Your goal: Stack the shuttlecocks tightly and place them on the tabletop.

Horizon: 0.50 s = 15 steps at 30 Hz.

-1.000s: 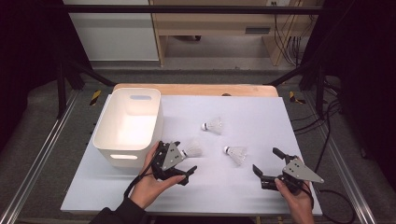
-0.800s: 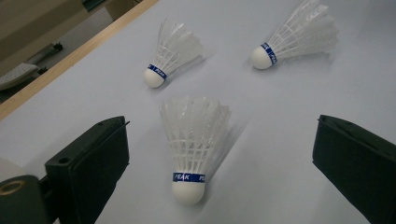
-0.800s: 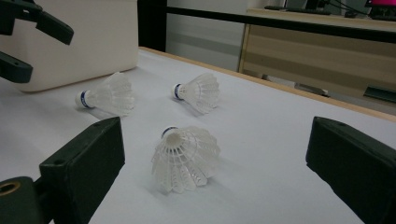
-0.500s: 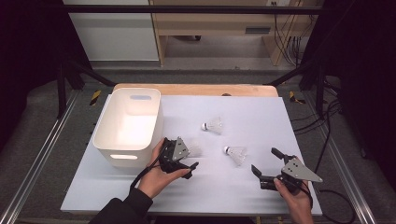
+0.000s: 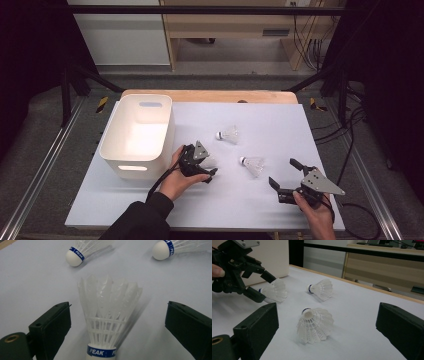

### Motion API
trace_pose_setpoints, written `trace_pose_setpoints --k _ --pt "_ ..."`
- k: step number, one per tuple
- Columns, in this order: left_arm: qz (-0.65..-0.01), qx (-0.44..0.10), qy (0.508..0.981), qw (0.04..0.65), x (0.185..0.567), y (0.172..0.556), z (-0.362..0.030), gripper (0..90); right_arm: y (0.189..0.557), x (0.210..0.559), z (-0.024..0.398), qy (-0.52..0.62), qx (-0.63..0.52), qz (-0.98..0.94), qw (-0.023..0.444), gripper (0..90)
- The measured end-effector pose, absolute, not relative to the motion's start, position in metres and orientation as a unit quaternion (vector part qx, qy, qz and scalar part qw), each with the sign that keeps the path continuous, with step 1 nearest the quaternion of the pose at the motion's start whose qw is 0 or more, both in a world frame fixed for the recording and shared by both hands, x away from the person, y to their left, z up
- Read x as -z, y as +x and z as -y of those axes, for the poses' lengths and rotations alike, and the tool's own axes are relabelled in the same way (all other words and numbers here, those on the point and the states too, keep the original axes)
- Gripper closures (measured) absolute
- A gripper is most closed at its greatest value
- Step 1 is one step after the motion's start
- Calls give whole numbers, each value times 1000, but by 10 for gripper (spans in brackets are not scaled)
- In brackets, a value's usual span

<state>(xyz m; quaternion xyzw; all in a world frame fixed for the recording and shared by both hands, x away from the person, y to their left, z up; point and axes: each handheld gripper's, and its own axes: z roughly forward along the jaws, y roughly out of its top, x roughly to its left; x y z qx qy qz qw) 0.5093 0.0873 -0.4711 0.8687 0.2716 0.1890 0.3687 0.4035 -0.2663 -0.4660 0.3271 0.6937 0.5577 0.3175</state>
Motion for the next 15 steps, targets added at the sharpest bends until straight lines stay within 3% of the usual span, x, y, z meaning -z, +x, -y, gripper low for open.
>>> trace_pose_setpoints --k 6,15 --pt "-280 -162 873 364 474 516 -86 147 404 466 266 326 -559 -694 317 45" --pt "-283 -159 879 350 476 519 -85 388 404 466 267 328 -561 -692 316 46"
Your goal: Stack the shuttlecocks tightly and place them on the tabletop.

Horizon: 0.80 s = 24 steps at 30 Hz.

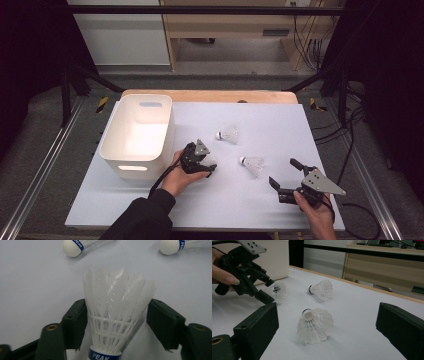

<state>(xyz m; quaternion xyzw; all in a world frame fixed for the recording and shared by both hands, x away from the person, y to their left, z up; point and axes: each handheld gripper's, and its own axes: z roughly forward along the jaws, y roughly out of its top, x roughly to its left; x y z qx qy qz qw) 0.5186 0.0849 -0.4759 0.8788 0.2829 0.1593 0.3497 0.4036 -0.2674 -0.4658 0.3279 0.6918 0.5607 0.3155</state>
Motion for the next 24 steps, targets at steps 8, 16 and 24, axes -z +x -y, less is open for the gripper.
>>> trace_pose_setpoints --k 8,16,24 --pt "-267 -152 878 368 467 513 -87 507 403 466 268 328 -564 -689 315 47" --pt "-210 -143 890 378 457 495 -84 511 403 466 267 329 -562 -691 314 47" --pt "-154 -131 903 378 455 468 -74 511 403 466 267 328 -560 -692 315 47"
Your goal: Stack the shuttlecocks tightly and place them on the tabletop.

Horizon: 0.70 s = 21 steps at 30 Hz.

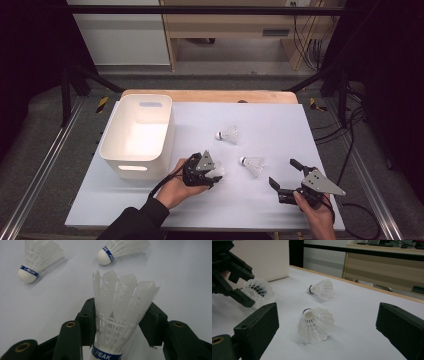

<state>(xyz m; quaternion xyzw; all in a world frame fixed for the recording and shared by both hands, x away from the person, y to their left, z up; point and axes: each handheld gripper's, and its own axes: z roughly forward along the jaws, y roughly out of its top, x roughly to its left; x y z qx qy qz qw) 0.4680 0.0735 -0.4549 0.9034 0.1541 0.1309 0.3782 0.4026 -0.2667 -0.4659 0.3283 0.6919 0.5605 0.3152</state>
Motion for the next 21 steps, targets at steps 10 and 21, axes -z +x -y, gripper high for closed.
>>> trace_pose_setpoints --k 10,21 --pt "-123 -115 914 370 458 452 -69 515 403 466 266 329 -558 -694 315 47" --pt "-124 -103 914 372 466 445 -68 363 403 467 266 329 -558 -694 314 47"
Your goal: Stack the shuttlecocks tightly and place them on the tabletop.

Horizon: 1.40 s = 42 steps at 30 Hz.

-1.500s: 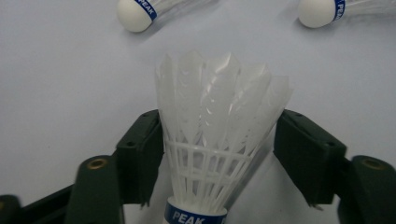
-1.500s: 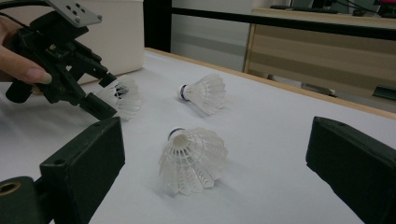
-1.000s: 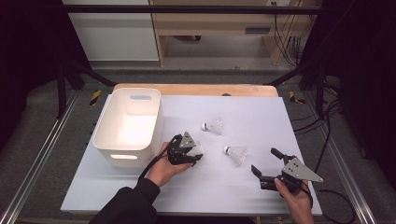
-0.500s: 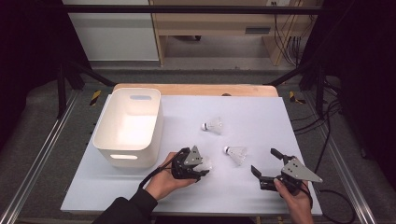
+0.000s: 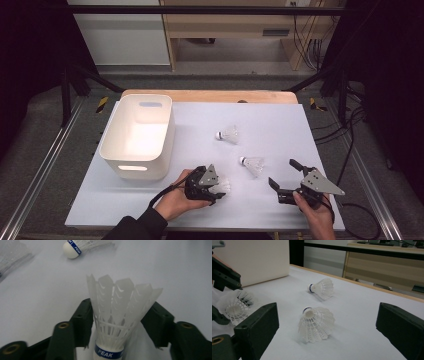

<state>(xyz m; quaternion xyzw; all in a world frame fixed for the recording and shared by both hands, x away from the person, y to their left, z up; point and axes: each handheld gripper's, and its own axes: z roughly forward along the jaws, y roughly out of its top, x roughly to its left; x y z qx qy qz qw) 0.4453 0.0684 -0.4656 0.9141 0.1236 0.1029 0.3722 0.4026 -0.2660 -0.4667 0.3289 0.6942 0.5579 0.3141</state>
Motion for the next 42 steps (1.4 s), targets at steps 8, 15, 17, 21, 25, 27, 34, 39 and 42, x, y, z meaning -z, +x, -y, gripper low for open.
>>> trace_pose_setpoints --k 8,15,17,21,25,27,34,39,42 --pt "-132 -101 908 386 466 443 -68 184 403 467 265 329 -556 -696 313 46" --pt "-133 -96 905 392 467 442 -65 173 403 467 266 329 -556 -697 313 46" --pt "-134 -94 905 392 467 442 -64 173 403 467 266 329 -556 -697 313 46" --pt "-139 -96 902 397 467 442 -64 157 403 467 266 329 -556 -697 312 46" --pt "-160 -98 889 418 467 441 -66 84 403 467 265 329 -554 -699 311 45" --pt "-172 -102 880 432 467 439 -69 62 403 467 265 329 -553 -700 310 45" --pt "-209 -128 830 501 465 422 -92 44 401 468 261 344 -538 -712 291 38" --pt "-227 -160 806 523 465 409 -104 45 398 469 256 354 -518 -728 274 40" --pt "-228 -172 795 536 465 399 -109 43 398 470 249 363 -503 -740 261 55"
